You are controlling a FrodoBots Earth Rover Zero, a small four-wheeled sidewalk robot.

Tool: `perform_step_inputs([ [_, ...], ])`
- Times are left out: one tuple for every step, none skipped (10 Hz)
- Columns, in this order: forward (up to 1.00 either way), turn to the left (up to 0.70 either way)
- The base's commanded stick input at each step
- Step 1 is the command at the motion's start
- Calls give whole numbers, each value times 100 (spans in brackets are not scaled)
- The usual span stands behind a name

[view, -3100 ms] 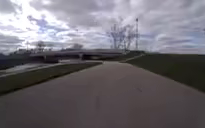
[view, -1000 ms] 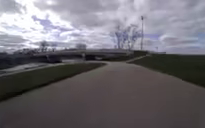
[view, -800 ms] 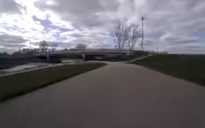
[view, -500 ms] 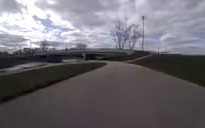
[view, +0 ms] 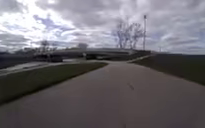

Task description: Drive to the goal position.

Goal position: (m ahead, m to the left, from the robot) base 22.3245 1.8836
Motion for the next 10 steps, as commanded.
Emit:
perform_step_inputs([
  [100,0],
  [100,0],
  [100,0],
  [100,0],
  [100,0],
  [100,0],
  [100,0],
  [100,0],
  [100,0],
  [100,0],
])
